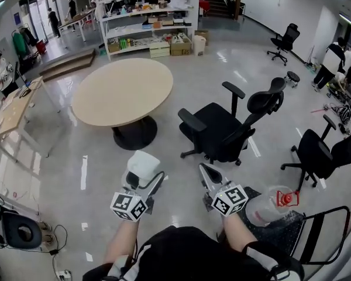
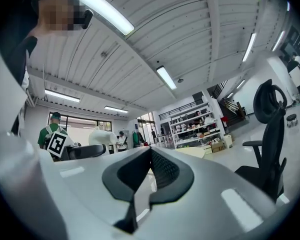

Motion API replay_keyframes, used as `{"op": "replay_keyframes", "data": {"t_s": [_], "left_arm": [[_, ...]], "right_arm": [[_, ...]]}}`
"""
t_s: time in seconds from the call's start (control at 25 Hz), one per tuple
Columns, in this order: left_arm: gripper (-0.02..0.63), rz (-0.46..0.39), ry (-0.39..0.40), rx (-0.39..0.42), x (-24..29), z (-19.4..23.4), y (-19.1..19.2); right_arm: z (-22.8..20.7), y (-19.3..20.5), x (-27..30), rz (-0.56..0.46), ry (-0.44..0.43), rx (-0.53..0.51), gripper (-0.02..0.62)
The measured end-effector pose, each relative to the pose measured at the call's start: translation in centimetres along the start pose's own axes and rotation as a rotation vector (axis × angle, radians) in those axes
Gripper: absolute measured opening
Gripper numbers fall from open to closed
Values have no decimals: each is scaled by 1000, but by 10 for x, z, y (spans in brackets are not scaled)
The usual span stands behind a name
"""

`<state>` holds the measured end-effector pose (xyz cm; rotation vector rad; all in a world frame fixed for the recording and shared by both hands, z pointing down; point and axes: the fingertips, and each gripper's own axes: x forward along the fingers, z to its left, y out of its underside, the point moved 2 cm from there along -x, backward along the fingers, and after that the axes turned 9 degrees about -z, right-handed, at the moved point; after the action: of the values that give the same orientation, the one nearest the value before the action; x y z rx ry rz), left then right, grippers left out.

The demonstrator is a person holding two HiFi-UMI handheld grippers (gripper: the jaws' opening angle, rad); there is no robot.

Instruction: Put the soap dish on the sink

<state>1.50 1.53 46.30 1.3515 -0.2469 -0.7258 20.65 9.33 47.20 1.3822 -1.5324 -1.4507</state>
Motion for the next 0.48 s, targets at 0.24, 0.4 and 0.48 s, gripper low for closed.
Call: {"op": "replay_keyframes", "data": {"t_s": [0.24, 0.4, 0.48], "left_arm": [[469, -1, -69, -1, -8, 5, 4], [469, 27, -113, 3, -15, 12, 12], [469, 30, -139, 6, -18, 19, 11]], "right_arm": [[-5, 7, 8, 17, -52, 18, 6], [-16, 20, 12, 46, -48, 54, 6], [-17, 25, 20, 58, -56, 68, 6]]}}
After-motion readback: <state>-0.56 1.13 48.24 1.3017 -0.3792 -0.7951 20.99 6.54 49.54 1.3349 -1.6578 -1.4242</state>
